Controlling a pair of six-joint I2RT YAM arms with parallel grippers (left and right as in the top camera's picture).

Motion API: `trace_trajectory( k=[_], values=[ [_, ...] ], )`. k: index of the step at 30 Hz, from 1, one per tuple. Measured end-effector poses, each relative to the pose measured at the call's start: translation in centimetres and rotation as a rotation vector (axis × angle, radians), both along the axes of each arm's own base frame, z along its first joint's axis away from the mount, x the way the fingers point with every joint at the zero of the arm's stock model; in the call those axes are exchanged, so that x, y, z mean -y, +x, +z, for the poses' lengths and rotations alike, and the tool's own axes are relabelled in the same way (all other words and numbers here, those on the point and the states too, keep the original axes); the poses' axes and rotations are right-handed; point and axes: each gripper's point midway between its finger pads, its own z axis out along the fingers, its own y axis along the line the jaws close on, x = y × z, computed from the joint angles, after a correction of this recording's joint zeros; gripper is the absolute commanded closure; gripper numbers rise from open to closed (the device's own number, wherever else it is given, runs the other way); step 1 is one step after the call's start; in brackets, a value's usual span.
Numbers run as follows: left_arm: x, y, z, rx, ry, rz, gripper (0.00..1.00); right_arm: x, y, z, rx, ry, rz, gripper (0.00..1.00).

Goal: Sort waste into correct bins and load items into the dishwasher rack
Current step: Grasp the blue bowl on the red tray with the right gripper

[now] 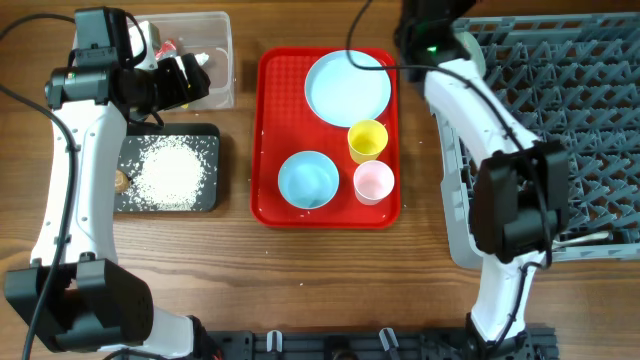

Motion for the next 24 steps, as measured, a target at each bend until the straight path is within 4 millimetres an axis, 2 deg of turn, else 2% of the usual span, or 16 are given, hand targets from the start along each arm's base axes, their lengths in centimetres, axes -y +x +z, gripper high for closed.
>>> trace_trajectory(
  k=[2,4,5,8,11,12,13,14,16,19,21,24],
  values=[
    [0.0,0.0,0.0,0.001,0.000,0.000,0.00,-3.7,-1.6,-1.6,-0.063,0.054,0.042,0.00],
    [0.0,0.1,0.0,0.003,0.001,0.000,0.00,-9.1,-4.3,-3.5,-0.146,0.171,0.142,0.00],
    [0.0,0.0,0.0,0.001,0.000,0.000,0.00,-12.0,-6.0,-4.4,-0.199,0.263,0.207,0.00],
    [0.0,0.0,0.0,0.000,0.000,0.000,0.00,-17.6,-10.0,-5.5,-0.333,0.595,0.351,0.00],
    [0.0,0.0,0.0,0.000,0.000,0.000,0.00,-20.2,-13.1,-4.7,-0.457,0.905,0.429,0.01],
    [0.0,0.0,0.0,0.000,0.000,0.000,0.00,-21.2,-14.3,-4.0,-0.500,1.003,0.459,0.11],
    [0.0,0.0,0.0,0.000,0.000,0.000,0.00,-22.4,-15.6,-3.0,-0.545,1.093,0.504,0.12],
    [0.0,0.0,0.0,0.000,0.000,0.000,0.00,-23.4,-17.0,-2.2,-0.589,1.167,0.531,0.12],
    [0.0,0.0,0.0,0.000,0.000,0.000,0.00,-24.0,-19.1,-2.4,-0.674,1.233,0.511,0.16],
    [0.0,0.0,0.0,0.000,0.000,0.000,0.00,-24.5,-22.4,-4.6,-0.806,1.278,0.381,0.24],
    [0.0,0.0,0.0,0.000,0.000,0.000,0.00,-24.8,-24.7,-7.0,-0.878,1.293,0.259,0.34],
    [0.0,0.0,0.0,0.000,0.000,0.000,0.00,-25.5,-28.4,-11.0,-0.966,1.297,0.097,0.36]
  ],
)
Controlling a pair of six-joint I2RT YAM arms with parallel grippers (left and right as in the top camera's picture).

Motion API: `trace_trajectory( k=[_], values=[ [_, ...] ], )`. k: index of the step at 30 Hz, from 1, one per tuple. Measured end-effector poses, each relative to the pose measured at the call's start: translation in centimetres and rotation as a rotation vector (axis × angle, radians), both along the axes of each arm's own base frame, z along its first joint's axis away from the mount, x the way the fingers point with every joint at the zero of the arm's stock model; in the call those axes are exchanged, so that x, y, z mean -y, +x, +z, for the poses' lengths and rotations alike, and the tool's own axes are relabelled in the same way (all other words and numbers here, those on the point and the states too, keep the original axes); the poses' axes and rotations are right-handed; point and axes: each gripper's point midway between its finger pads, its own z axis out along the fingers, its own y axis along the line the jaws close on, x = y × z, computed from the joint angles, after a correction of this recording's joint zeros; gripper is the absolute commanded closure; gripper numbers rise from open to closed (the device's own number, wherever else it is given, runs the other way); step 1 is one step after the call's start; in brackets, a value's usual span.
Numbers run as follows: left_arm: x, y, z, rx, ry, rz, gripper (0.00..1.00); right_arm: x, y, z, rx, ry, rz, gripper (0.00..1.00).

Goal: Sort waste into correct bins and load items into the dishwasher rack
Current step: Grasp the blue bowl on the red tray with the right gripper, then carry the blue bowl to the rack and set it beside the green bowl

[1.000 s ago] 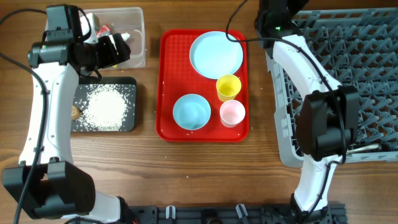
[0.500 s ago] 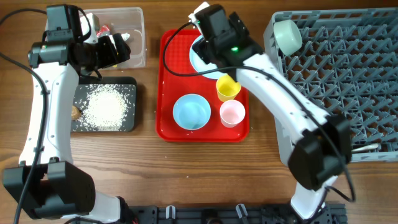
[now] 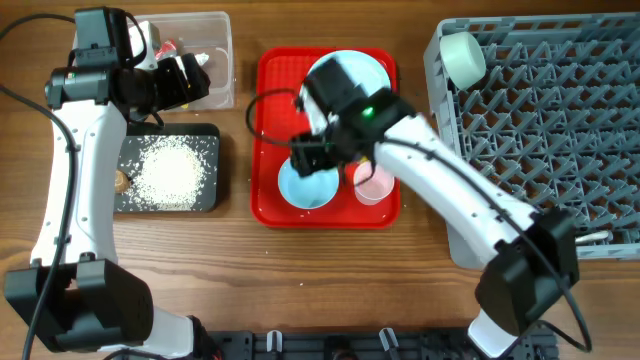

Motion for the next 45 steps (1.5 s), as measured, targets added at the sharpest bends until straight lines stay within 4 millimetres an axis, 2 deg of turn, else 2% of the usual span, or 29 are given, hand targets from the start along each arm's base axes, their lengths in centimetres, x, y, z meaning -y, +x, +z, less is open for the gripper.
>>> trace_trajectory(
  k=[1,5,7,9,10,13,21,24,25,26,32,37,45],
  values=[
    [0.0,0.0,0.0,0.000,0.000,0.000,0.00,-0.2,-1.6,-1.4,-0.047,-0.026,-0.004,0.36],
    [0.0,0.0,0.0,0.000,0.000,0.000,0.00,0.3,-5.6,-5.5,-0.075,-0.169,0.059,0.36],
    [0.0,0.0,0.0,0.000,0.000,0.000,0.00,0.8,-6.4,-6.6,-0.078,-0.212,0.071,0.35],
    [0.0,0.0,0.0,0.000,0.000,0.000,0.00,1.5,-6.1,-7.6,-0.052,-0.239,0.064,0.36],
    [0.0,0.0,0.0,0.000,0.000,0.000,0.00,1.7,-5.8,-7.9,-0.039,-0.248,0.058,0.43],
    [0.0,0.0,0.0,0.000,0.000,0.000,0.00,2.4,-4.8,-8.2,-0.019,-0.266,-0.030,0.50],
    [0.0,0.0,0.0,0.000,0.000,0.000,0.00,5.3,-2.5,-8.2,-0.081,-0.262,-0.300,0.53],
    [0.0,0.0,0.0,0.000,0.000,0.000,0.00,4.9,-2.3,-8.4,-0.087,-0.242,-0.309,0.57],
    [0.0,0.0,0.0,0.000,0.000,0.000,0.00,4.9,-2.3,-8.7,-0.095,-0.243,-0.310,0.60],
    [0.0,0.0,0.0,0.000,0.000,0.000,0.00,4.8,-2.4,-9.1,-0.108,-0.243,-0.309,0.67],
    [0.0,0.0,0.0,0.000,0.000,0.000,0.00,4.9,-2.1,-10.2,-0.154,-0.227,-0.310,0.74],
    [0.0,0.0,0.0,0.000,0.000,0.000,0.00,4.8,-1.9,-10.4,-0.169,-0.205,-0.305,0.95],
    [0.0,0.0,0.0,0.000,0.000,0.000,0.00,4.6,-1.9,-10.4,-0.190,-0.183,-0.285,0.96]
  ],
)
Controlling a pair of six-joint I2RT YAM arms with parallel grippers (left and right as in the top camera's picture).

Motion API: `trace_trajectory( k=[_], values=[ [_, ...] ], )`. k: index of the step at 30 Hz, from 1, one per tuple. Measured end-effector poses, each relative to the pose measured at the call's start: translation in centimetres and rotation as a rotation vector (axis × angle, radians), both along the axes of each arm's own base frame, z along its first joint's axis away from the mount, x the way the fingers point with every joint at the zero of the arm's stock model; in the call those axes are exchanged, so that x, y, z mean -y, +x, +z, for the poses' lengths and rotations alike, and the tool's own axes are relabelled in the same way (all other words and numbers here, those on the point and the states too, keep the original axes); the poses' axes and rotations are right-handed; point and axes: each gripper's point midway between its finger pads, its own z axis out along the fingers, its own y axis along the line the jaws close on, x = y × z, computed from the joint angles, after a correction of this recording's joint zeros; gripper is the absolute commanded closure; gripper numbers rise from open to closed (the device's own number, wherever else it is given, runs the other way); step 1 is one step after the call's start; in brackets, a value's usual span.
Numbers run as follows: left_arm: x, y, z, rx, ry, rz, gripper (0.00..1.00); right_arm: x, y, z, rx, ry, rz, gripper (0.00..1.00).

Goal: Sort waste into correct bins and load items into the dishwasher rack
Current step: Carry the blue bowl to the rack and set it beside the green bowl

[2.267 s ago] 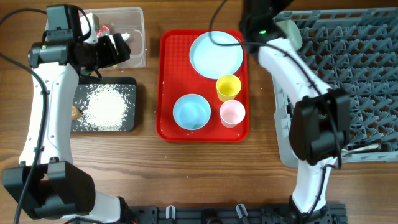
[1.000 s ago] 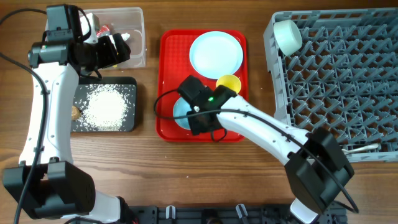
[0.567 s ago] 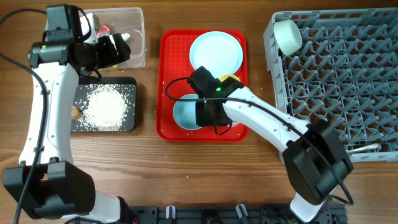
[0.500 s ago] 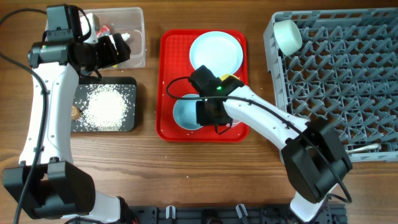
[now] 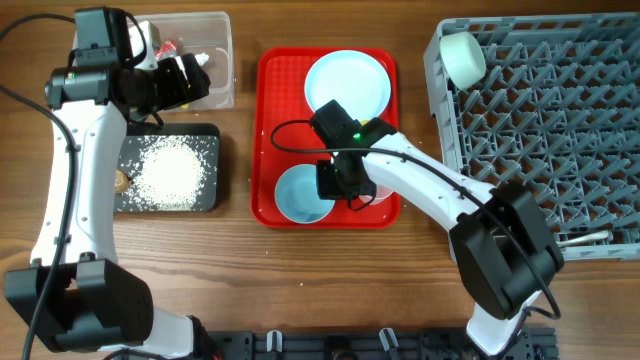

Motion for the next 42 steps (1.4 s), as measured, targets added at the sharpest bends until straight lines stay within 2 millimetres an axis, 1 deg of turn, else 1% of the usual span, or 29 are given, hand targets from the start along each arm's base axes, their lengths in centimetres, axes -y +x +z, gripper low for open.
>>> trace_trajectory(
  k=[2,3,5,7,9,10,11,13,14,15,17,18,20,21,23,24,26,27,28,29,30,31,32,34,35,37,38,39,42],
  values=[
    [0.0,0.0,0.0,0.000,0.000,0.000,0.00,-0.1,0.1,0.2,0.003,0.001,0.020,0.96],
    [0.0,0.0,0.0,0.000,0.000,0.000,0.00,-0.2,0.5,0.7,0.017,-0.001,0.031,0.95],
    [0.0,0.0,0.0,0.000,0.000,0.000,0.00,-0.8,2.6,3.3,0.102,-0.009,0.058,0.96],
    [0.0,0.0,0.0,0.000,0.000,0.000,0.00,-0.5,3.9,5.6,0.164,-0.041,0.076,0.96],
    [0.0,0.0,0.0,0.000,0.000,0.000,0.00,0.8,5.9,10.1,0.303,-0.108,0.079,0.96],
    [0.0,0.0,0.0,0.000,0.000,0.000,0.00,2.2,6.7,12.6,0.386,-0.159,0.059,0.96],
    [0.0,0.0,0.0,0.000,0.000,0.000,0.00,3.5,7.1,14.1,0.434,-0.202,0.040,0.96],
    [0.0,0.0,0.0,0.000,0.000,0.001,0.00,7.3,7.8,16.8,0.517,-0.318,-0.025,0.95],
    [0.0,0.0,0.0,0.000,0.000,0.000,0.00,10.8,8.4,18.4,0.561,-0.408,-0.091,0.96],
    [0.0,0.0,0.0,0.000,0.000,0.000,0.00,12.4,8.8,19.0,0.578,-0.450,-0.125,0.96],
    [0.0,0.0,0.0,0.000,0.000,0.000,0.00,16.8,9.4,20.2,0.600,-0.574,-0.207,0.95],
    [0.0,0.0,0.0,0.000,0.000,0.000,0.00,19.5,9.8,20.9,0.616,-0.661,-0.262,0.96],
    [0.0,0.0,0.0,0.000,0.000,0.000,0.00,23.3,10.1,22.4,0.650,-0.801,-0.339,0.96],
    [0.0,0.0,0.0,0.000,0.000,0.000,0.00,24.8,10.3,23.4,0.677,-0.868,-0.373,0.96],
    [0.0,0.0,0.0,0.000,0.000,0.000,0.00,27.0,11.3,25.2,0.739,-0.952,-0.428,0.96],
    [0.0,0.0,0.0,0.000,0.000,0.000,0.00,28.2,12.0,26.4,0.775,-0.997,-0.452,0.96],
    [0.0,0.0,0.0,-0.001,0.000,0.000,0.00,30.0,13.5,28.2,0.842,-1.040,-0.500,0.96],
    [0.0,0.0,0.0,0.001,0.000,0.000,0.00,31.6,14.5,29.7,0.883,-1.070,-0.524,0.96],
    [0.0,0.0,0.0,0.000,0.000,0.000,0.00,33.3,15.1,31.0,0.901,-1.107,-0.537,0.96],
    [0.0,0.0,0.0,0.000,0.000,0.000,0.00,34.7,15.6,31.7,0.906,-1.143,-0.536,0.96],
    [0.0,0.0,0.0,0.002,0.000,0.000,0.00,35.8,16.1,32.1,0.903,-1.176,-0.534,0.96],
    [0.0,0.0,0.0,0.000,0.000,0.000,0.00,37.0,16.7,32.0,0.876,-1.222,-0.501,0.96],
    [0.0,0.0,0.0,0.000,0.000,0.000,0.00,38.1,17.3,31.2,0.829,-1.269,-0.452,0.96],
    [0.0,0.0,0.0,0.000,0.000,0.000,0.00,39.4,18.8,28.8,0.737,-1.333,-0.362,0.96],
    [0.0,0.0,0.0,0.000,0.000,0.000,0.00,39.8,19.7,27.2,0.689,-1.360,-0.304,0.96],
    [0.0,0.0,0.0,0.000,0.000,0.000,0.00,40.0,21.5,23.8,0.606,-1.391,-0.181,0.96],
    [0.0,0.0,0.0,0.001,0.000,0.000,0.00,39.9,22.4,22.7,0.592,-1.397,-0.145,0.96],
    [0.0,0.0,0.0,0.001,0.000,0.000,0.00,39.9,23.0,21.6,0.579,-1.406,-0.116,0.96],
    [0.0,0.0,0.0,0.000,0.000,0.000,0.00,39.8,24.1,19.8,0.549,-1.417,-0.050,0.96]
  ],
)
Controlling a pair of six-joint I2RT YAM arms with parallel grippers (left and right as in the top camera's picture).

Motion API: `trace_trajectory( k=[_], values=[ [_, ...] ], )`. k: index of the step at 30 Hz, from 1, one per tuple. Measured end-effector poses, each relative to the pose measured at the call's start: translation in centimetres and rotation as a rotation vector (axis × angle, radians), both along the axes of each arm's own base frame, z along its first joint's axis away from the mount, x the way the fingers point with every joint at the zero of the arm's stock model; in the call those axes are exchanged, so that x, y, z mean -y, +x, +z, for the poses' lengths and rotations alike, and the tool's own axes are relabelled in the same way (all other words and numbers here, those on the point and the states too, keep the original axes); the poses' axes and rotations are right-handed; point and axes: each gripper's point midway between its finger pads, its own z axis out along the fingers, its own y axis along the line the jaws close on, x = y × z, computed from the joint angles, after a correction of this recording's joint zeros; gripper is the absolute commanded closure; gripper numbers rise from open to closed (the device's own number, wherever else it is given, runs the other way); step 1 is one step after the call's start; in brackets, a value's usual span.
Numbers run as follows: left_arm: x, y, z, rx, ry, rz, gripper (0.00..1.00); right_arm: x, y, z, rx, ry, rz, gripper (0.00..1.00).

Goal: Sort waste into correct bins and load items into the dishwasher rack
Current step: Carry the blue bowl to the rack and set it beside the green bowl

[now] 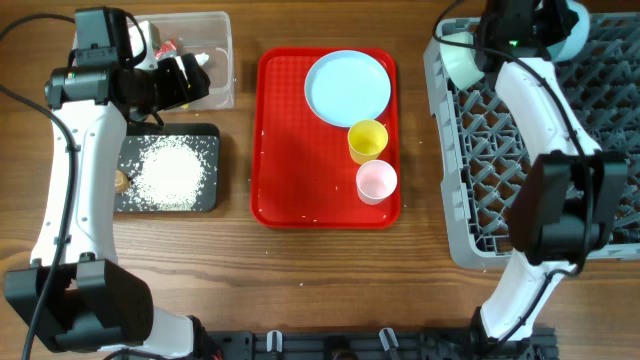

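My right gripper (560,25) is at the far edge of the grey dishwasher rack (610,230), shut on a light blue bowl (578,30) held on edge over the rack's back row. A pale bowl (460,58) sits in the rack's far left corner. The red tray (290,190) carries a light blue plate (347,87), a yellow cup (367,140) and a pink cup (376,182). My left gripper (192,78) hangs over the near edge of the clear bin (215,40); its jaws are too dark to read.
A black tray (205,135) with white crumbs and a brown scrap lies left of the red tray. The clear bin holds some waste. The right arm's links stretch along the rack's left side.
The right gripper was down at the blue bowl on the red tray. Now it is at the rack's far edge with the bowl, and the bowl's spot on the tray is bare. The left arm is unchanged.
At first the right gripper was by the pale bowl in the rack's corner, with the blue bowl on the tray. Then it was over the tray at the blue bowl, then low on the bowl's rim. Now the bowl is held over the rack. The left arm stayed put.
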Motion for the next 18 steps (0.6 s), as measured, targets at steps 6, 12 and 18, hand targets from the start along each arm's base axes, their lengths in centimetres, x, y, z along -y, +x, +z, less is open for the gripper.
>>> trace_trajectory(
  k=[6,12,18],
  values=[
    [0.0,0.0,0.0,0.000,0.000,0.000,0.00,0.4,1.1,-2.0,-0.058,0.016,0.054,0.96],
    [0.0,0.0,0.0,0.000,0.000,0.000,0.00,2.8,1.2,-3.6,-0.075,0.034,0.039,0.96],
    [0.0,0.0,0.0,0.000,0.000,0.000,0.00,2.8,1.6,-4.0,-0.071,0.050,0.059,0.96]
  ],
)
